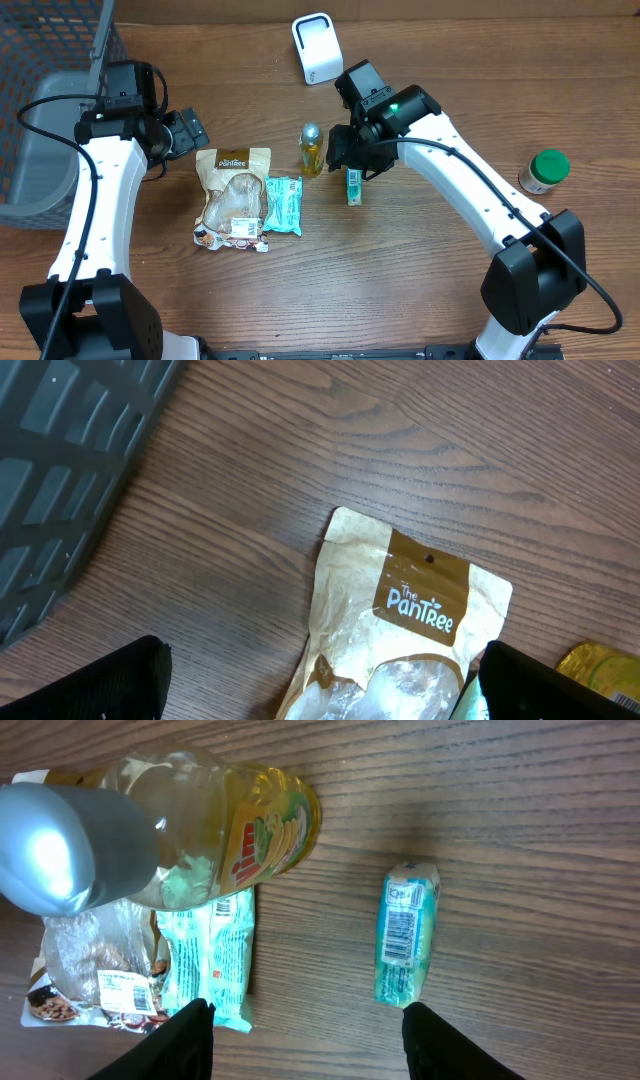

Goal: Scan the item barcode
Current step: 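Lower the right gripper onto the Kleenex pack beside the yellow bottle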

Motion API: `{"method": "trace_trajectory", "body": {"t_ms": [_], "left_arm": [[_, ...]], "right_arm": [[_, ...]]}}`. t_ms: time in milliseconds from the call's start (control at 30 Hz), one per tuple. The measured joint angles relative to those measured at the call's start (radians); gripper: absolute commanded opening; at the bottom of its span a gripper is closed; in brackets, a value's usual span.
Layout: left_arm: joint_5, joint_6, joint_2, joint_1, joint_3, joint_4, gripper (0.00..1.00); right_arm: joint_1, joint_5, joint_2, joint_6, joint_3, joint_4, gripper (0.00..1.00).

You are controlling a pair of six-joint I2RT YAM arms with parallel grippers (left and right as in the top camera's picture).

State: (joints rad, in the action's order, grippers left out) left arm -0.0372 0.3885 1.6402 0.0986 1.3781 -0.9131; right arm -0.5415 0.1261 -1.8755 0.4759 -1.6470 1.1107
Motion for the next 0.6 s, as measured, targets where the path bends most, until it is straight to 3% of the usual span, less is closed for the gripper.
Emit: {"method": "trace_trajectory", "body": {"t_ms": [600], "left_arm": [[0.0,0.0,0.0,0.0,0.0,0.0,1.0]], "right_arm": [[-0.058,-0.104,0.0,0.0,0.142,-0.121,0.58]]}}
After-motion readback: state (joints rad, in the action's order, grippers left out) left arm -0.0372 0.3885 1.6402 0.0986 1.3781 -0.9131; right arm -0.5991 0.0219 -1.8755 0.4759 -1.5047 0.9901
